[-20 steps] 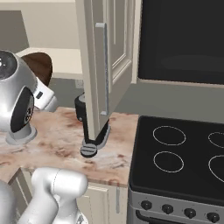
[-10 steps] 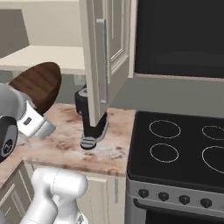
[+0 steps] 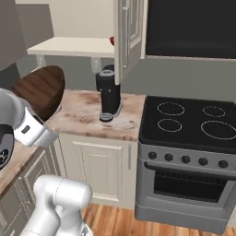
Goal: Take the smaller bowl and place it next to the appetizer plate on the dining counter , and place the larger bowl next to the plate with cooked food.
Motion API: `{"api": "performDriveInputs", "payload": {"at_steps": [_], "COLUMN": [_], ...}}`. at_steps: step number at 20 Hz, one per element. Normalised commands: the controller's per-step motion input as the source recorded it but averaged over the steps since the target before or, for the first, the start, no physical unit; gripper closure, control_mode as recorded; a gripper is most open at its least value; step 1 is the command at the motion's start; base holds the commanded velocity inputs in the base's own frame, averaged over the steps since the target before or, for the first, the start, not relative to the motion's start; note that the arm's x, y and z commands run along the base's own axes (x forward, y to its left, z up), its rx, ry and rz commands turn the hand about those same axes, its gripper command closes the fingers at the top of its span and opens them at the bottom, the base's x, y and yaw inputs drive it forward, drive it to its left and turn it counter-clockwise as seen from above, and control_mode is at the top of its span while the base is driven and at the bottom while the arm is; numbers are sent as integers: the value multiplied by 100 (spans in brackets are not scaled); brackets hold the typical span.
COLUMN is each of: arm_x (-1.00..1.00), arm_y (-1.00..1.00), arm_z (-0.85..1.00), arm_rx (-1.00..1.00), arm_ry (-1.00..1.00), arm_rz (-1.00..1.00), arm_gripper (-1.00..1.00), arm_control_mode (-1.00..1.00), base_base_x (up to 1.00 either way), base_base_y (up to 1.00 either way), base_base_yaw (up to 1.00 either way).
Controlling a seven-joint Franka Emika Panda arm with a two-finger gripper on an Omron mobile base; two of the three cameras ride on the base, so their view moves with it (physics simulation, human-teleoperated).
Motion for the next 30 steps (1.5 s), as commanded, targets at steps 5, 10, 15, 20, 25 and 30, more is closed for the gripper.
{"api": "performDriveInputs", "payload": {"at_steps": [5,10,15,20,25,30], "arm_x": [0,0,0,0,0,0], "arm_y": [0,0,0,0,0,0], "arm_z": [0,0,0,0,0,0], "arm_rx": [0,0,0,0,0,0], "arm_ry": [0,0,0,0,0,0], "arm_rz": [0,0,0,0,0,0], "arm_gripper": [100,100,100,100,100,100], "arm_control_mode": [100,100,100,100,100,100], "base_base_x": [-88,-72,-34,-27,-20,0], "base_base_y": [-91,-83,-63,-50,-48,-48], "base_base_yaw": [3,-3,-15,-11,-2,28]}}
